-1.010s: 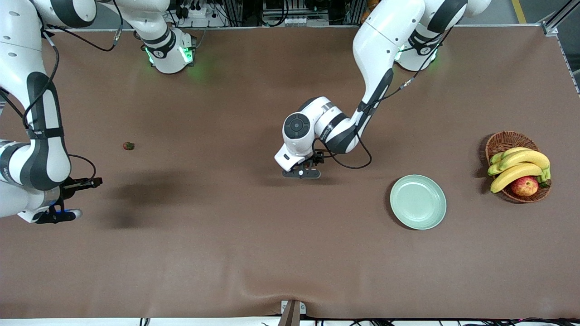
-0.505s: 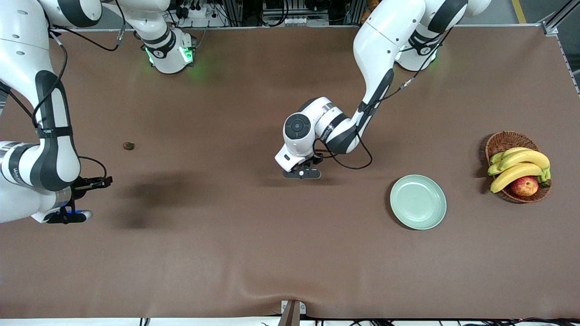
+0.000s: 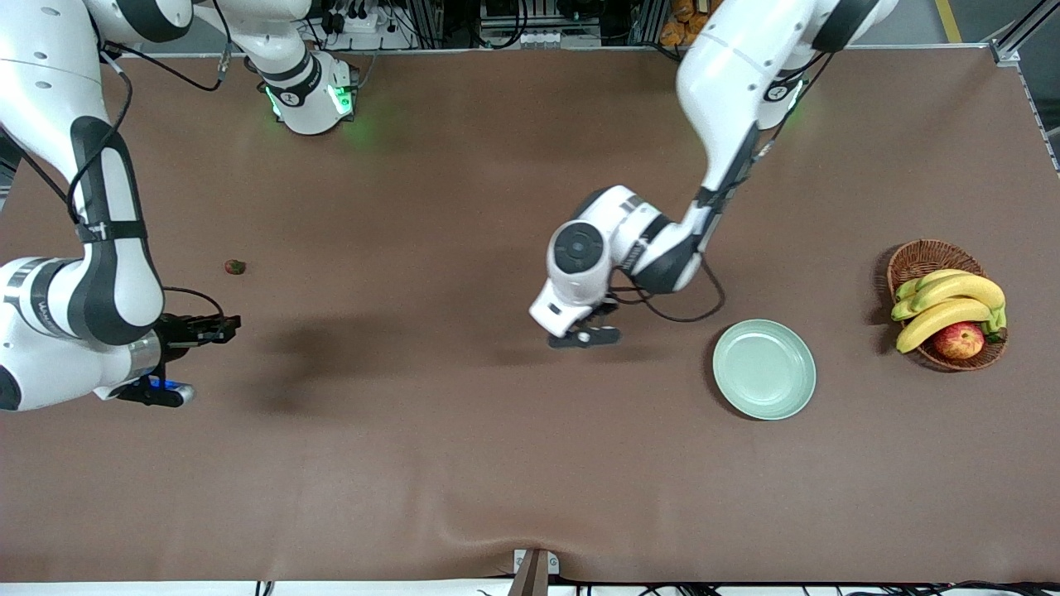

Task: Collect all strawberries into plate
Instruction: 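Carry the strawberry to the plate with the left gripper while the right gripper carries another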

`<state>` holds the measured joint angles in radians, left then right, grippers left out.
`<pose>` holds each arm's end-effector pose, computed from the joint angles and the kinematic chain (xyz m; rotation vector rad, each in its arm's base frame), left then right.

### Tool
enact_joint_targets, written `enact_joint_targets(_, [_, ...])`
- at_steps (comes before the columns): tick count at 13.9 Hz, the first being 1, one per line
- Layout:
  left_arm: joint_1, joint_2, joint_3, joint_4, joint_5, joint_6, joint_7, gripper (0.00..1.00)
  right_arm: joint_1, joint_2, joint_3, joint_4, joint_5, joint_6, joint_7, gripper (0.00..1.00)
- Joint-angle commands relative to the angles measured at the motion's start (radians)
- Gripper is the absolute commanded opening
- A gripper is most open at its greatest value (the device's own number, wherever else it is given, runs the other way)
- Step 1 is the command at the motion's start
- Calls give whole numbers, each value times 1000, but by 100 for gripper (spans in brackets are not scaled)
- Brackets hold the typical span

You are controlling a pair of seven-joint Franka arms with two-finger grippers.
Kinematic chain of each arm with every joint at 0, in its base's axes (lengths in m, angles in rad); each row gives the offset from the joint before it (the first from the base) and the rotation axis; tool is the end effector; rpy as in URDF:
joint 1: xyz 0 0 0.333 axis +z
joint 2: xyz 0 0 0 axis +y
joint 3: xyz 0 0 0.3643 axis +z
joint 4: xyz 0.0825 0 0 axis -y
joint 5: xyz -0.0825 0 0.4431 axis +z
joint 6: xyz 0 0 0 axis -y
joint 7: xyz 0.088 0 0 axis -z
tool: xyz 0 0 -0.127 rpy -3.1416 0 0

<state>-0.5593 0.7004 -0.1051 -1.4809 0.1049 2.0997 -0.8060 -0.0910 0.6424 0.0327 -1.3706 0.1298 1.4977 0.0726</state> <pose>0.6309 -0.4688 0.2404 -3.0700 -0.1646 0.0674 0.7342 -0.0299 0.3079 -2.8889 0.2271 0.7649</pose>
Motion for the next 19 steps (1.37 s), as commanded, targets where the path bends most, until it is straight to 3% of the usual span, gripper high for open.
enact_joint_targets(1, [132,-154,-16,-79,9,-69,5,0,55,-32,-4,-7,68,-30,136,0])
enact_joint_targets(3, [220,-228,-16,-155,10,-69,65,0,92,-35,-4,-7,160,-28,244,0])
enact_joint_targets(6, [340,-253,-16,-220,10,-69,171,0,187,-35,-5,-7,220,4,409,0])
enact_joint_targets(9, [433,-227,-16,-237,10,-56,264,0,282,-30,-5,-12,287,99,593,0])
enact_joint_targets(12, [490,-176,-16,-233,10,18,339,0,413,-17,-5,-24,295,238,784,0])
enact_joint_targets(18, [527,-70,-16,-200,12,138,406,0,646,74,-5,-85,310,593,1039,0])
enact_joint_targets(19, [524,-58,-16,-188,10,140,406,6,671,92,-5,-85,336,643,1064,0])
